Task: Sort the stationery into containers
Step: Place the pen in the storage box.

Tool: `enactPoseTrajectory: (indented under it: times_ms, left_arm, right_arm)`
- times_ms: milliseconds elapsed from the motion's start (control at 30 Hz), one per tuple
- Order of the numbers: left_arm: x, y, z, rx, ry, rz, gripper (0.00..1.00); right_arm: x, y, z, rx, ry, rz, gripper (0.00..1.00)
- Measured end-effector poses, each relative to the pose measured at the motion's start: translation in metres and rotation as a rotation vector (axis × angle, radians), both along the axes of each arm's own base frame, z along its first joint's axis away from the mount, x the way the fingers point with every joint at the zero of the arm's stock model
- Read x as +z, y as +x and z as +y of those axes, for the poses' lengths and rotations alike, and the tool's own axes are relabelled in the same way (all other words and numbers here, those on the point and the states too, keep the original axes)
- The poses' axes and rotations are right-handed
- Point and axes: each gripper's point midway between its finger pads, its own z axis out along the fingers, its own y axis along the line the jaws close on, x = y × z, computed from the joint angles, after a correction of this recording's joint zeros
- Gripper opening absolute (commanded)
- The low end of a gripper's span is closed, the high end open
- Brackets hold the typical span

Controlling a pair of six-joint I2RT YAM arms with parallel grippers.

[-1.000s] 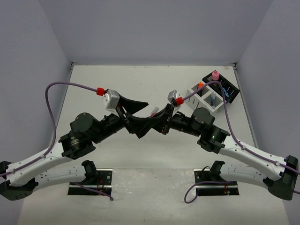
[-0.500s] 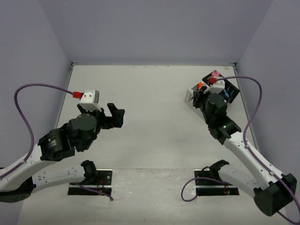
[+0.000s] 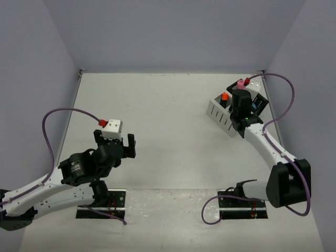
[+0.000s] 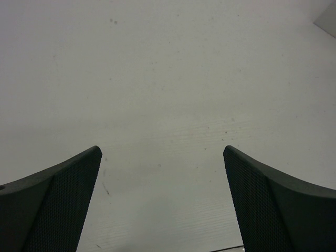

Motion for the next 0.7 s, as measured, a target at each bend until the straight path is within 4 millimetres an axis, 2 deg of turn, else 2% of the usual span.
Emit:
enactPoseTrajectory:
  times_ms: [33, 67, 100, 133, 200, 300, 500, 600, 667, 700]
  left_arm:
    - [0.001, 0.001, -0.001, 0.0, -0.006, -0.003, 1.0]
    - [0.001, 0.001, -0.002, 0.0, -0.006, -0.004, 1.0]
    - [0.001, 0.002, -0.003, 0.0, -0.005, -0.003, 1.0]
    - [0.0, 0.002, -0.003, 0.001, -0.002, -0.002, 1.0]
    - [-0.001, 0.002, -0.004, 0.002, 0.0, 0.001, 1.0]
    - [-0.001, 0.003, -0.004, 0.005, -0.001, 0.005, 1.0]
    - [-0.015, 0.015, -0.002, 0.054, 0.049, 0.053, 1.0]
    - [-0.027, 0.035, 0.005, 0.113, 0.051, 0.112, 1.0]
    - [-0.039, 0.053, 0.019, 0.18, 0.045, 0.171, 1.0]
    - [-0.044, 0.062, 0.031, 0.228, 0.036, 0.199, 1.0]
  right_arm:
    - [-0.005, 0.001, 0.0, -0.004, -0.001, 0.012, 0.16]
    - [-0.009, 0.001, -0.001, -0.008, -0.001, 0.023, 0.16]
    - [-0.011, 0.001, -0.001, -0.011, 0.002, 0.028, 0.22]
    - [-0.012, 0.0, -0.001, -0.013, 0.006, 0.03, 0.35]
    - [-0.012, 0.0, 0.0, -0.017, 0.016, 0.028, 0.49]
    - [-0.012, 0.0, 0.001, -0.022, 0.033, 0.023, 0.58]
    - [-0.006, -0.01, 0.005, 0.005, 0.052, 0.034, 0.62]
    - [0.016, -0.022, 0.016, 0.055, 0.07, -0.009, 0.78]
    - [0.044, -0.034, 0.035, 0.133, 0.083, -0.079, 0.99]
    - [0.059, -0.042, 0.05, 0.19, 0.095, -0.115, 0.99]
